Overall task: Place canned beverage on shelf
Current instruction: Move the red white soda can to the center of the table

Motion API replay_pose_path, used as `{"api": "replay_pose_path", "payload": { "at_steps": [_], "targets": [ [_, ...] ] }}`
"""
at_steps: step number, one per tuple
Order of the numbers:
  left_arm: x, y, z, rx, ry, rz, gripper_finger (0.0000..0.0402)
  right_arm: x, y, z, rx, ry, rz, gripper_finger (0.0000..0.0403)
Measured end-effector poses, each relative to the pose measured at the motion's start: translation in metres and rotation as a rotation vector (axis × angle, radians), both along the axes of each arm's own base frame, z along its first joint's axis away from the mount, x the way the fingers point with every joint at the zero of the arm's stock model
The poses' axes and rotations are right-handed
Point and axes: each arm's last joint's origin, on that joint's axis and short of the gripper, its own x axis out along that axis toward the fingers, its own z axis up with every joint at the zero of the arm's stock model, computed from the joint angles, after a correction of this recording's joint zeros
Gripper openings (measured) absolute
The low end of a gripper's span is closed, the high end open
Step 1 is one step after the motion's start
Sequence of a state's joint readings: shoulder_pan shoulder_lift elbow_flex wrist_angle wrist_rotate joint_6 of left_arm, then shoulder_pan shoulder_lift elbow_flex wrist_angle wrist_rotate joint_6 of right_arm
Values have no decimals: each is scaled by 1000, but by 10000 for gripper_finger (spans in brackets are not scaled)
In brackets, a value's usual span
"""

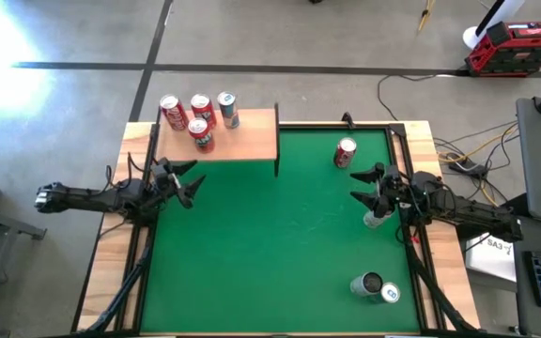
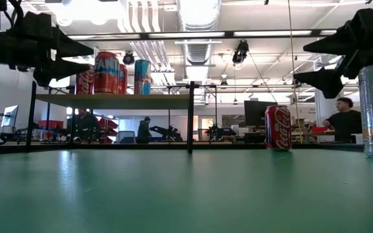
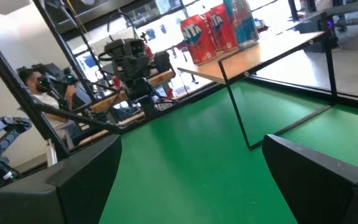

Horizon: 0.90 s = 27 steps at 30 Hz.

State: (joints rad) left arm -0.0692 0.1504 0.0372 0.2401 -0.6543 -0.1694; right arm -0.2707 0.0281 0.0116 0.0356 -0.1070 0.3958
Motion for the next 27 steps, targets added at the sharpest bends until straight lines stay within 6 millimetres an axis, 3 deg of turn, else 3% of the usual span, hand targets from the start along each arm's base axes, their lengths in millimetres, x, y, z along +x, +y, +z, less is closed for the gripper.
{"api": "replay_pose_path", "payload": {
  "at_steps": [18, 22, 25, 27],
  "targets": [
    [6, 0, -6, 5, 72, 0, 302, 0, 0, 0, -22, 2, -12, 382],
    [7, 0, -7, 5, 85, 0, 302, -1, -3, 8, -61, -76, -100, 382],
    [7, -1, -8, 6, 93, 0, 302, -3, -3, 20, 0, -208, -112, 382],
    [8, -1, -8, 6, 99, 0, 302, -5, -2, 28, 45, -205, -94, 382]
  ]
}}
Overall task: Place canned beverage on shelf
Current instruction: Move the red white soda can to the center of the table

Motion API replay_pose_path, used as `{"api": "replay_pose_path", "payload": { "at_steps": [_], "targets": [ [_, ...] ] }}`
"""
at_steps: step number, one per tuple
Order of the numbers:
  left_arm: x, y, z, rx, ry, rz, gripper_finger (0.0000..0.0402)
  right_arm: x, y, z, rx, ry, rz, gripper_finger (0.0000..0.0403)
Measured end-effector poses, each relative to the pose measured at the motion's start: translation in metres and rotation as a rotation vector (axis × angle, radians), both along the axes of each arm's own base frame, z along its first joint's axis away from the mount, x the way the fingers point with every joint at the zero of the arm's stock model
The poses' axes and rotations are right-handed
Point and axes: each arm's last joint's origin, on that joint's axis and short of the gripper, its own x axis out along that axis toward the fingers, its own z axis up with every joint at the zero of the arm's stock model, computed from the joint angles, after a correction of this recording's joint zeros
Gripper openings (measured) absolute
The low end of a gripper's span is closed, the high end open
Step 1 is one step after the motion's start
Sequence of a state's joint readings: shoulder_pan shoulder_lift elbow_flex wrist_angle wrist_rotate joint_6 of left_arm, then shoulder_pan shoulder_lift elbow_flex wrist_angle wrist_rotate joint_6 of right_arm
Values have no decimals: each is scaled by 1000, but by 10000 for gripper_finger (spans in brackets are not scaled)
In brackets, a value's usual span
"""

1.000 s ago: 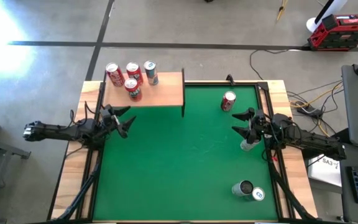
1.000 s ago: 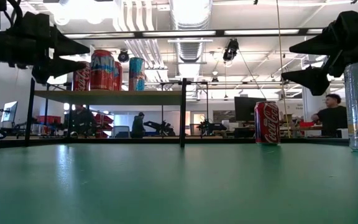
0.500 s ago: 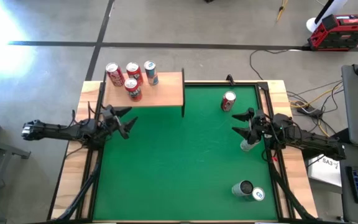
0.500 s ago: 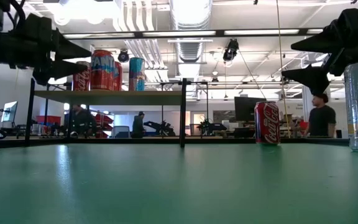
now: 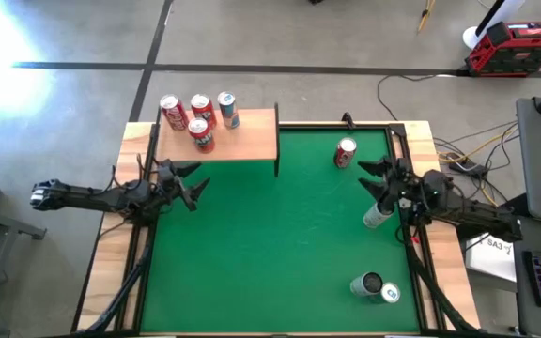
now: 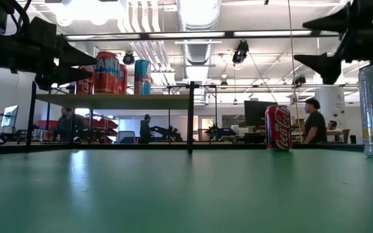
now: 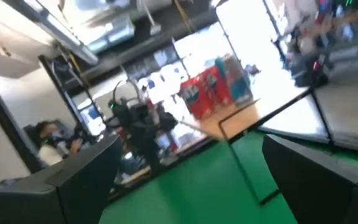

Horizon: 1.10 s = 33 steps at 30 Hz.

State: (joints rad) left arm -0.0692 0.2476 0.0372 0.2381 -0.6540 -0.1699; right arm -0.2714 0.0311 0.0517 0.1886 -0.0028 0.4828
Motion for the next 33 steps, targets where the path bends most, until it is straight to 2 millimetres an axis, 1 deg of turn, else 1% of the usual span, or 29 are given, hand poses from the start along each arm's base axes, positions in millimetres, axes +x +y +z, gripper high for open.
{"api": "replay_pose_path", "payload": {
  "at_steps": [3, 5, 8, 10, 12, 14, 15, 18, 22, 23, 26, 28, 30, 33],
  "targets": [
    [1, 0, -1, 1, 9, 0, 302, -5, 1, 23, 31, 89, -26, 382],
    [1, 0, -1, 1, 14, 0, 302, -6, -2, 39, 79, 162, -111, 382],
    [2, 0, -2, 1, 21, 0, 302, -6, -6, 64, 206, 257, -267, 382],
    [2, 0, -2, 2, 26, 0, 302, -4, -10, 77, 270, 362, -371, 382],
    [2, 0, -3, 2, 30, 0, 302, 4, -13, 84, 320, 501, -441, 382],
    [2, 0, -3, 2, 34, 0, 302, 24, -20, 84, 348, 662, -490, 382],
    [3, 0, -3, 3, 37, 0, 302, 33, -22, 87, 350, 709, -501, 382],
    [3, 0, -4, 3, 42, 0, 302, 53, -28, 97, 325, 795, -496, 382],
    [4, 0, -4, 3, 49, 0, 302, 76, -33, 110, 299, 838, -456, 382],
    [4, 0, -5, 4, 52, 0, 302, 80, -34, 113, 291, 856, -447, 382],
    [4, 0, -5, 4, 58, 0, 302, 86, -35, 130, 281, 852, -426, 382],
    [4, 0, -5, 4, 60, 0, 302, 90, -36, 133, 266, 898, -400, 382],
    [5, 0, -6, 4, 66, 0, 302, 95, -37, 140, 227, 902, -365, 382],
    [5, 0, -6, 5, 72, 0, 302, 100, -38, 144, 180, 937, -341, 382]
  ]
}}
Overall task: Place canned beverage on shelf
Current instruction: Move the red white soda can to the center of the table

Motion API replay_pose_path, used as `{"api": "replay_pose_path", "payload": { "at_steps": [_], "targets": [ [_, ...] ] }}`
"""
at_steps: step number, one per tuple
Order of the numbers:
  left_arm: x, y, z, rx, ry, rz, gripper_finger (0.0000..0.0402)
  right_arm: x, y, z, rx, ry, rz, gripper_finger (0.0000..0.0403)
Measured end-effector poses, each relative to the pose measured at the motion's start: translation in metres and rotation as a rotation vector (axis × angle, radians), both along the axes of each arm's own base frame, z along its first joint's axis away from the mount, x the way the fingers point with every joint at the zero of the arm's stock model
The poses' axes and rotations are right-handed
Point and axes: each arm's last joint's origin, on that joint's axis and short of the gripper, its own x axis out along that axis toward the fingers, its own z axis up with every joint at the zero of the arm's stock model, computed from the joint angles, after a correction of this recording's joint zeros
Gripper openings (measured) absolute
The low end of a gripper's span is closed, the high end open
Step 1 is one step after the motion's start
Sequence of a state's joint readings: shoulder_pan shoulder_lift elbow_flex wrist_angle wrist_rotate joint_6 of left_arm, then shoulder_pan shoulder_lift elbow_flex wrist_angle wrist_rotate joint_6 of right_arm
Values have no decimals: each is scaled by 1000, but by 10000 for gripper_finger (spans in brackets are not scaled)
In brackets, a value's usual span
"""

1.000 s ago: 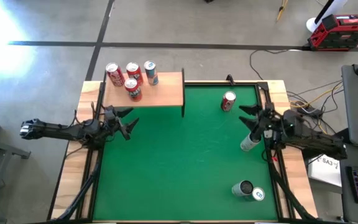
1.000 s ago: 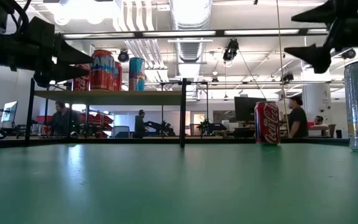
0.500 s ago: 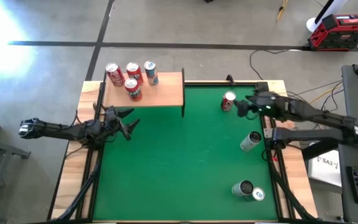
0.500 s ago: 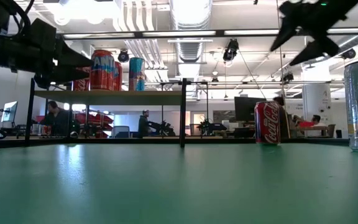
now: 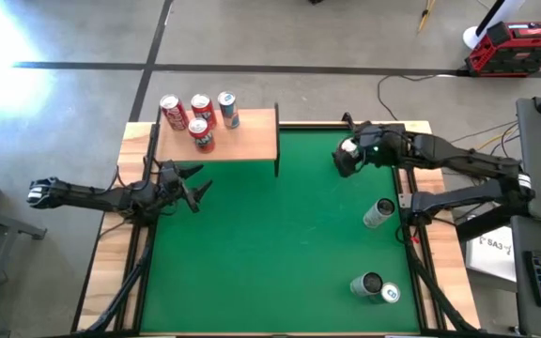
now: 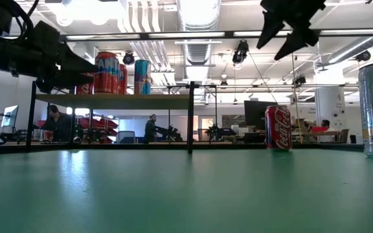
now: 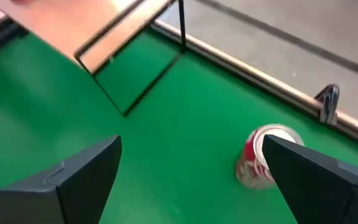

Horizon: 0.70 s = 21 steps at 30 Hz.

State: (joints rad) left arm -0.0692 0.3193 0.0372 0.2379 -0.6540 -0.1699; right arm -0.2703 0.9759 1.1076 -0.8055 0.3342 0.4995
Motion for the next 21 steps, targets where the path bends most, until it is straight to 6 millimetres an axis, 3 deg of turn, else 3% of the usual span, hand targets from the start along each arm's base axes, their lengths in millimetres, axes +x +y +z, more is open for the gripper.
{"api": "replay_pose_path", "payload": {
  "at_steps": [6, 12, 21],
  "targets": [
    [-1, 0, 1, -1, -10, 0, 302, 7, -2, 3, -2, 10, -5, 382],
    [-5, 0, 6, -5, -67, 0, 302, 12, -4, -11, 77, 21, -82, 382],
    [-17, 1, 18, -15, -212, 0, 302, 13, -6, -39, 160, 179, -239, 382]
  ]
}}
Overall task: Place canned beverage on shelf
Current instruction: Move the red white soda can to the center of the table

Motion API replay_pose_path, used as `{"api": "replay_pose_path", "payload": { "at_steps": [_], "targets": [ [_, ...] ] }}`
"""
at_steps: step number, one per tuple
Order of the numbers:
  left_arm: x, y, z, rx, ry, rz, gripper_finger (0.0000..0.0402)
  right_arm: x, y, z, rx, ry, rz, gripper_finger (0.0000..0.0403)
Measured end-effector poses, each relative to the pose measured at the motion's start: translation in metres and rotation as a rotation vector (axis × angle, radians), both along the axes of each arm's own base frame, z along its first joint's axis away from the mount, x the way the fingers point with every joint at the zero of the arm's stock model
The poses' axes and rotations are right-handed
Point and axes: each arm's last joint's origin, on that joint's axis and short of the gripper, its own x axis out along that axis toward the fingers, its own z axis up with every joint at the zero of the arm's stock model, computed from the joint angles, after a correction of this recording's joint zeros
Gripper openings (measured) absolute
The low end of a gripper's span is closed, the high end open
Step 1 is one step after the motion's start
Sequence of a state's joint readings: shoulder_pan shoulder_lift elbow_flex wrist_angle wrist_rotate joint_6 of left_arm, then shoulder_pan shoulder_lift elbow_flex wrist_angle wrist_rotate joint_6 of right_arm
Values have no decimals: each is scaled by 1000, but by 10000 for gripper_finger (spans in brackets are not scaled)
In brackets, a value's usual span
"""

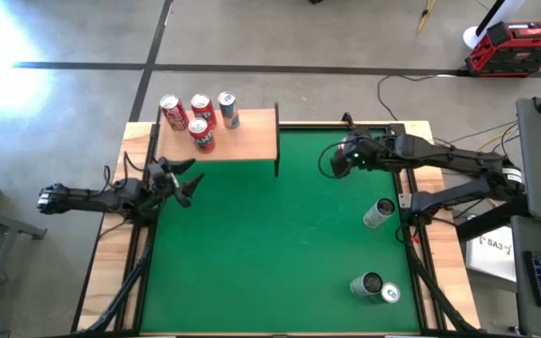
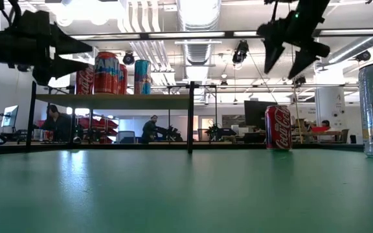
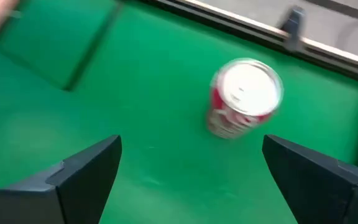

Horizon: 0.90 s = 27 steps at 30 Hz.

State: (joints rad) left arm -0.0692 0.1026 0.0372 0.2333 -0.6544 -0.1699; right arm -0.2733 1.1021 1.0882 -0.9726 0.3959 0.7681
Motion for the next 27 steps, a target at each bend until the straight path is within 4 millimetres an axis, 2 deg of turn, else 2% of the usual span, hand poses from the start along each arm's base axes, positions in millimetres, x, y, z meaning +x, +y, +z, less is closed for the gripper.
{"api": "replay_pose_path", "payload": {
  "at_steps": [7, 15, 27],
  "targets": [
    [-7, 0, 5, -5, -74, 0, 302, -5, 0, -9, 24, 125, -99, 382],
    [-9, 1, 7, -7, -94, 0, 302, -2, -5, -14, 52, 114, -192, 382],
    [-7, 0, 5, -5, -71, 0, 302, 22, -27, -45, 77, 258, -235, 382]
  ]
}}
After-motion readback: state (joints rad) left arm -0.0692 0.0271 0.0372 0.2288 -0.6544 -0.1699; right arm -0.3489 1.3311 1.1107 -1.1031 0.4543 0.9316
